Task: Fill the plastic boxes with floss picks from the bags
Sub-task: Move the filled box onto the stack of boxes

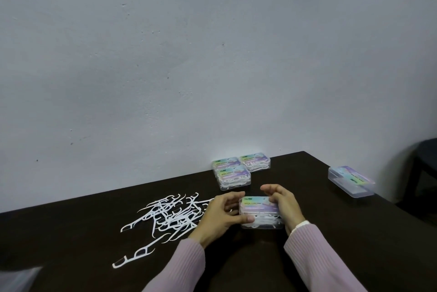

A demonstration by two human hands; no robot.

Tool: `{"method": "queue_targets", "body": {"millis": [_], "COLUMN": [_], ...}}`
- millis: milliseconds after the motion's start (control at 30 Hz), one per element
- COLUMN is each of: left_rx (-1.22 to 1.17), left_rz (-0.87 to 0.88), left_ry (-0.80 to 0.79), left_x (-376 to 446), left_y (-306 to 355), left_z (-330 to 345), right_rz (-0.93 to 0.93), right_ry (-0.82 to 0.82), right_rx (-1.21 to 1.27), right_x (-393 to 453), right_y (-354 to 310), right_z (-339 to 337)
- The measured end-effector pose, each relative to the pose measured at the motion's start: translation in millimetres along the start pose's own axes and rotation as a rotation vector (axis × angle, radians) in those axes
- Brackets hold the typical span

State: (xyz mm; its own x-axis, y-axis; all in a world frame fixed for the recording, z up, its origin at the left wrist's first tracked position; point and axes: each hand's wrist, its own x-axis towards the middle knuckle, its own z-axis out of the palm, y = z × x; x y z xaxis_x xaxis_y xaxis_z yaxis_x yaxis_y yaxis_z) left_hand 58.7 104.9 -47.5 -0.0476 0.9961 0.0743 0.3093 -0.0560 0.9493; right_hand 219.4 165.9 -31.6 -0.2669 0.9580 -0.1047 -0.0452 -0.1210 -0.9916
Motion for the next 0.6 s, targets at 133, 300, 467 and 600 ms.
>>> {"method": "queue_targets", "body": {"millis": [133,300,467,600], "left_rx": [0.098,0.214,0.354,0.423], "left_rz": [0.039,0.138,0.169,0.169], "left_ry": [0.016,0.077,0.091,0.101], "left_x": [-3.5,-4.7,-5.4,-5.4], "left_y": [2.2,1.1,2.5,3.4], "left_z": [1.3,4.5,4.8,4.6], "right_rz": [-0.002,-0.011,-0.036,-0.08], "right_ry": [-0.012,-0.04,-0.066,-0.079], "right_rx": [-0.019,-0.057,-0.106,-0.196], "right_x": [-0.9,-2.8,-4.1,-4.8], "right_y": [-0.1,-1.5,-0.2,0.1], "right_z": [0.2,0.8,0.6,2.5]}}
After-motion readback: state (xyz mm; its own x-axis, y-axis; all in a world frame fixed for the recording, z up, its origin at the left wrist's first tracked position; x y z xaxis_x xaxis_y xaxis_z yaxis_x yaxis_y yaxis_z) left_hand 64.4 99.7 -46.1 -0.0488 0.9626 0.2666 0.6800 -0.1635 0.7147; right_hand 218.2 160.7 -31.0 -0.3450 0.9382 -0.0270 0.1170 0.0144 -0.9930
